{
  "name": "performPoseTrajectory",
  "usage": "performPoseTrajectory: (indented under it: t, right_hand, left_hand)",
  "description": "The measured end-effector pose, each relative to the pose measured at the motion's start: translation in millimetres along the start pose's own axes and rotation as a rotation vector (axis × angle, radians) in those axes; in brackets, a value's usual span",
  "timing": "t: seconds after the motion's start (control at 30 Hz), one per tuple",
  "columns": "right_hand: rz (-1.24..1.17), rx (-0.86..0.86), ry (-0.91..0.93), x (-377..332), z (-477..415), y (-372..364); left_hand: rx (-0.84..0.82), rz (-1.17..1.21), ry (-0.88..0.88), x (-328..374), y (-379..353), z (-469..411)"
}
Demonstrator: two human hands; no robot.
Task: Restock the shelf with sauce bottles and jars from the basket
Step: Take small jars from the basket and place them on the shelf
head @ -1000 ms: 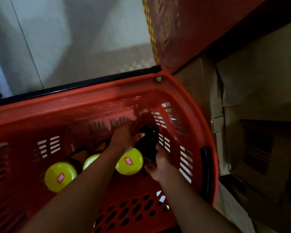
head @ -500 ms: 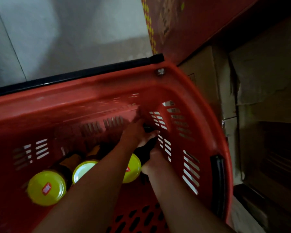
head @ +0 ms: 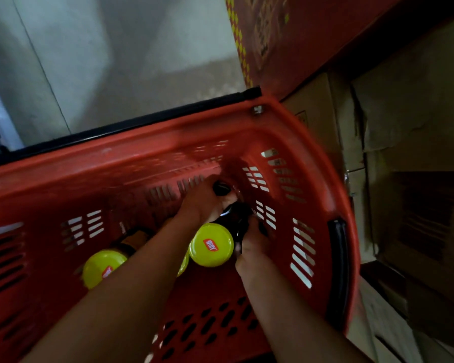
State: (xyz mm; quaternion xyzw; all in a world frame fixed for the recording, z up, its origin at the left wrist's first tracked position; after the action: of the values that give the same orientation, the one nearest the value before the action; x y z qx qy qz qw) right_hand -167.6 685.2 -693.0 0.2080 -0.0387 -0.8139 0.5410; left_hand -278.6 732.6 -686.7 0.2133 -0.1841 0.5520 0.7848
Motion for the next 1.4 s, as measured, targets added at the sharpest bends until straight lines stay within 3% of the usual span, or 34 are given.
performPoseTrajectory:
  t: [0.27,0.9,1.1,1.4]
  right_hand:
    - [0.114,0.051,0.156,-30.8,64.4,19.2]
    - [0.65,-0.403,0.634,-139.6,331.9,137.3]
    - [0.883,-0.449,0.749,-183.7,411.1,191.6]
    - [0.956,-0.437,0.915,-232.8,489.9,267.4]
  left_hand:
    - [0.077,0.006,-0.07,30.7,33.5,76.4]
    - [0.312,0.086,-0.013,146.5,72.4,365.5]
    - [0.289,0.239,-0.071,189.1,67.6,442.3]
    - [0.222,0.244,-0.157,254.5,56.5,523.4]
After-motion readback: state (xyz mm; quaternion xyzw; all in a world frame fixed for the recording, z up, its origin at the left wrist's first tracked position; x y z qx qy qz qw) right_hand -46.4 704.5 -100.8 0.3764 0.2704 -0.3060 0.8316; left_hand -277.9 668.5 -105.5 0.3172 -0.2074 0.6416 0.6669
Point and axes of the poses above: each hand's wrist, its own z-axis away from the middle knuckle, its own y-axis out of the back of the hand, x = y × z, the point moved 1 cm from there along -z, towards the middle knuckle, and after that the axes turned 10 degrees about -x, right-handed, at the moved point
